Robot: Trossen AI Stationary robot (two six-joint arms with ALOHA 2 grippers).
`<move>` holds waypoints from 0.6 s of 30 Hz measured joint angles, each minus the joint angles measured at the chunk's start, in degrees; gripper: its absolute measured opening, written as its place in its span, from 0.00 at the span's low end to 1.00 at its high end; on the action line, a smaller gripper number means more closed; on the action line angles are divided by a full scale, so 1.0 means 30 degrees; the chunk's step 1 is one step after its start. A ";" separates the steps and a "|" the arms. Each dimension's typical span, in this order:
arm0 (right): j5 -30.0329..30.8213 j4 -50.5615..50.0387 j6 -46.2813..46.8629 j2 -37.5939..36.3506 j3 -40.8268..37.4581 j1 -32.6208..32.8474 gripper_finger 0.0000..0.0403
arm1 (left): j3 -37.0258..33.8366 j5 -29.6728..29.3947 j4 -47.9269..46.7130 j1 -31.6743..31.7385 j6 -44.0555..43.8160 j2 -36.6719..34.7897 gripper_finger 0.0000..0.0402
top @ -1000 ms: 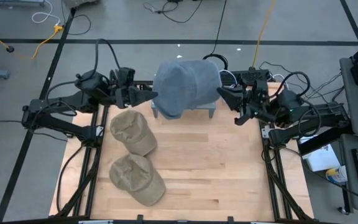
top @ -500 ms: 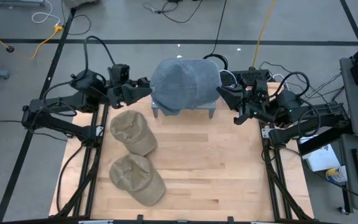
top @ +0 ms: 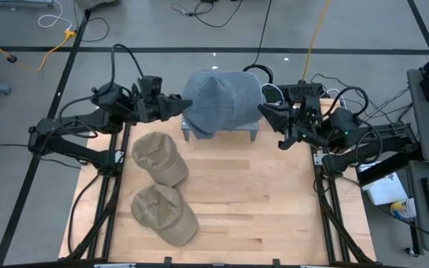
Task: Pick & Place hat
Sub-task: Stack the black cap on top of the black cap on the shelf
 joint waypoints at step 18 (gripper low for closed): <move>-0.2177 -0.5385 0.7447 -0.1122 0.0000 0.0099 0.37 | 0.0000 0.3322 0.1453 0.0124 -0.1209 -0.0660 0.05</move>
